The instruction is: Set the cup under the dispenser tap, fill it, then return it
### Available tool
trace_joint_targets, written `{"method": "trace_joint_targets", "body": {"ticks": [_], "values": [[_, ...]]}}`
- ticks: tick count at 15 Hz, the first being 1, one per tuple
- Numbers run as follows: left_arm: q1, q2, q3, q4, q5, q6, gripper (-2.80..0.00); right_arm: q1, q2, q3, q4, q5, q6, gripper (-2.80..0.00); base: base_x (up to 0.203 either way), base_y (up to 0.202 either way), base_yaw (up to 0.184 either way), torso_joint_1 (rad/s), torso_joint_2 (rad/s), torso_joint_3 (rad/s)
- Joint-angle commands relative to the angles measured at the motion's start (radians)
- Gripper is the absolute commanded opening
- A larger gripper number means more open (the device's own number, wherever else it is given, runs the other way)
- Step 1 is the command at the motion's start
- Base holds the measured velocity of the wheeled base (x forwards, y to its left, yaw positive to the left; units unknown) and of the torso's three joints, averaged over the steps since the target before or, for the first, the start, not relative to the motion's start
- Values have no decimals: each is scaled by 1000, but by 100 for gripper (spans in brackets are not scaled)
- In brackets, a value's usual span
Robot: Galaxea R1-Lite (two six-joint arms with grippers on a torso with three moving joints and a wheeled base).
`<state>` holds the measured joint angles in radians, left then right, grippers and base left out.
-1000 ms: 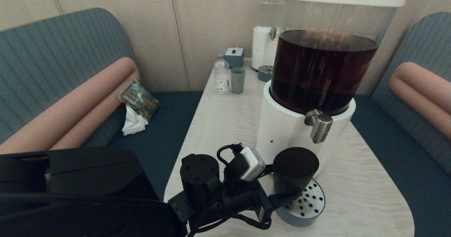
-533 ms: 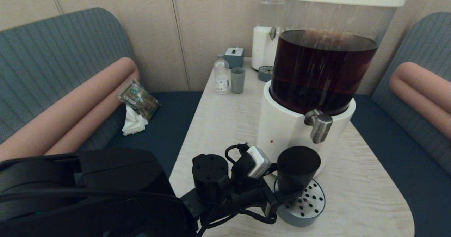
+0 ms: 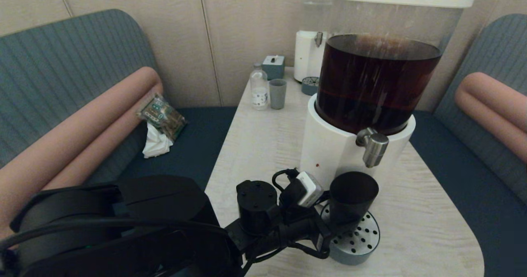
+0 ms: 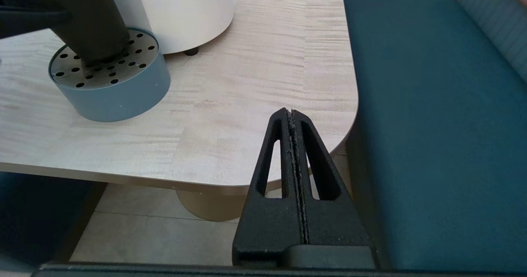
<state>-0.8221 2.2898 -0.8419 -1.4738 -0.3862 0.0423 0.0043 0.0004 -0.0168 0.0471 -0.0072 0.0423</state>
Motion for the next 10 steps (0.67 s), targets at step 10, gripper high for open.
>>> {"method": "trace_joint_targets", "body": {"ticks": [10], "values": [[-10,-5,35,-11,2,-1,-280,0,1,0,0,0,1,-280,0,0,0,0,0,0]]}}
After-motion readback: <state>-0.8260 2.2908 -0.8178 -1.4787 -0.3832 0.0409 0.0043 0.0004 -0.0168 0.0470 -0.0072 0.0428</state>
